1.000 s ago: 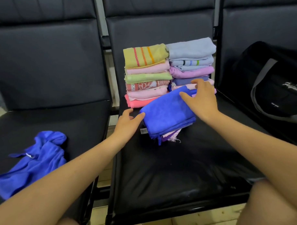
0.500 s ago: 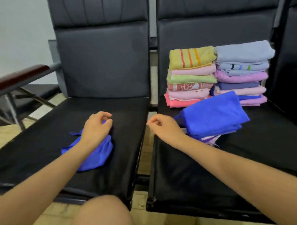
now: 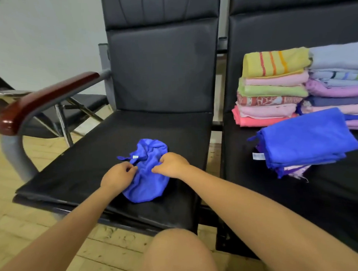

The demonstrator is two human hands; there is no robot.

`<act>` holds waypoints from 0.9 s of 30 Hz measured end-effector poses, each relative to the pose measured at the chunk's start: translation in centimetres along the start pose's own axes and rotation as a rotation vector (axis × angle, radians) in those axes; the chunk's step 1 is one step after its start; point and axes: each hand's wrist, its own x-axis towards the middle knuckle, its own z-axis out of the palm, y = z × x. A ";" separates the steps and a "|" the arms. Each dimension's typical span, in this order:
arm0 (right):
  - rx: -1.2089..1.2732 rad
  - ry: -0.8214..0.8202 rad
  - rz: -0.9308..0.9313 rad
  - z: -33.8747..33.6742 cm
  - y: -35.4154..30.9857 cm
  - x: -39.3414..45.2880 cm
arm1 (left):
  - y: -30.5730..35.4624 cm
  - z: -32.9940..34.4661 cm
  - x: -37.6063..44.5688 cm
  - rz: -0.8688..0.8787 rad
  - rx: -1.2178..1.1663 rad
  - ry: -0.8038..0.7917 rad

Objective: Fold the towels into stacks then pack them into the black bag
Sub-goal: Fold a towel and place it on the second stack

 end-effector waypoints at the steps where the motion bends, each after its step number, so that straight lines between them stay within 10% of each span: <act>1: 0.100 0.032 -0.001 -0.1 0.3 -0.3 | 0.1 -0.1 0.1 0.004 -0.027 0.000; 8: 0.796 0.125 -0.011 -2.4 1.4 -2.4 | 3.0 1.1 -0.1 -0.115 -0.519 0.058; 12: 1.027 0.176 -0.007 -4.0 1.1 -2.8 | 6.0 1.1 -0.4 -0.345 -1.090 -0.175; 18: 1.056 0.228 -0.041 -6.1 1.1 -3.9 | 9.7 -1.8 -1.7 -0.447 -1.330 -0.482; 22: 0.781 0.419 -0.019 -7.8 1.8 -3.6 | 11.2 -3.7 -1.9 -0.165 -1.234 -0.084; 27: 0.558 0.390 -0.252 -11.1 0.3 -3.8 | 13.2 -7.5 -2.8 0.284 -0.925 -0.035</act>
